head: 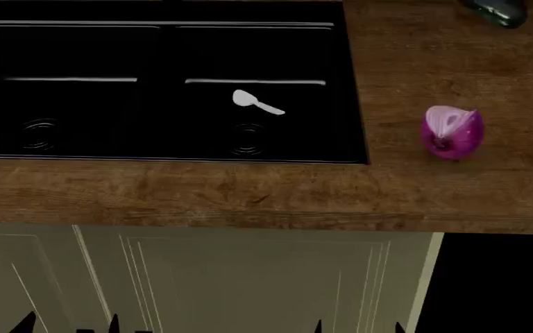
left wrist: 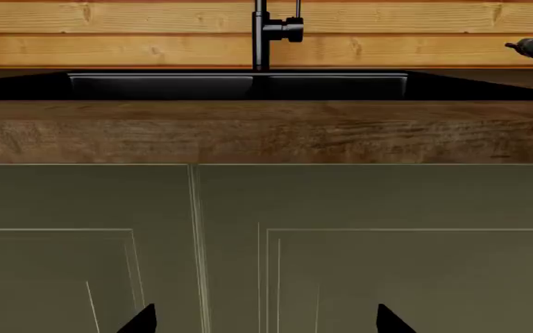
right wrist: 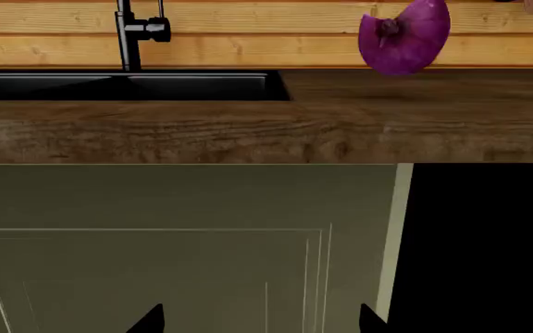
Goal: Pick the onion from the counter and place it in the sink
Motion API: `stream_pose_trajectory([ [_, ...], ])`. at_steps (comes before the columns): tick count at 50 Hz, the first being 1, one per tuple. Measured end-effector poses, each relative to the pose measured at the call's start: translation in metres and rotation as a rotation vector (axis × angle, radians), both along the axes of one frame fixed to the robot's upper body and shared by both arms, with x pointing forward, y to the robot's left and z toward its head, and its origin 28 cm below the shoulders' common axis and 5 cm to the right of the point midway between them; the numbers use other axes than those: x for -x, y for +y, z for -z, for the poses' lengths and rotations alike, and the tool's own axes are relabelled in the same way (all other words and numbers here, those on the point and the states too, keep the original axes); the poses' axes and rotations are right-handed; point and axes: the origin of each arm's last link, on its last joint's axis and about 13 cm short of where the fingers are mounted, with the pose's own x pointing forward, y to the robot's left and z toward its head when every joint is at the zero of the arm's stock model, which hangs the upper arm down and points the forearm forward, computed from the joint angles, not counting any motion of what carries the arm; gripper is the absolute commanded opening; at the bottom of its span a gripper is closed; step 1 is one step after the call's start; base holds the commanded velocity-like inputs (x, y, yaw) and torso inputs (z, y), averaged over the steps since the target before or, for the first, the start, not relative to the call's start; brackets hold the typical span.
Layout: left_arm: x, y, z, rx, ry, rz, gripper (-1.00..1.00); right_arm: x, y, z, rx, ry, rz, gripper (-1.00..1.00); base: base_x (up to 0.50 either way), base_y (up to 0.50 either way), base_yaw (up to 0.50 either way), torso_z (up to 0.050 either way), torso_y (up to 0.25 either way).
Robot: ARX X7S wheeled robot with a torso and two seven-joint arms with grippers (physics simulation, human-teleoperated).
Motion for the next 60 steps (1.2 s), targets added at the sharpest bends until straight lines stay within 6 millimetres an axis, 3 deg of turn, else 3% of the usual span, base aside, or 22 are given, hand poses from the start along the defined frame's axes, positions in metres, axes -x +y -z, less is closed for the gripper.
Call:
stream_pose_trajectory([
  [31,0.002,0.002,-0.003,-0.016,-0.005,-0.007,1.0,0.004,0.0,-0.003,0.018,-0.007,0.017,1.0,0.0,0.0,0.0,0.0,0.0],
  [39,0.007,0.003,-0.031,-0.037,-0.1,-0.008,1.0,0.009,-0.001,-0.032,0.035,-0.1,0.022,1.0,0.0,0.0,0.0,0.0,0.0],
  [60,0.011,0.01,-0.072,-0.072,-0.197,-0.042,1.0,0.015,-0.005,-0.077,0.067,-0.21,0.028,1.0,0.0,0.0,0.0,0.0,0.0],
])
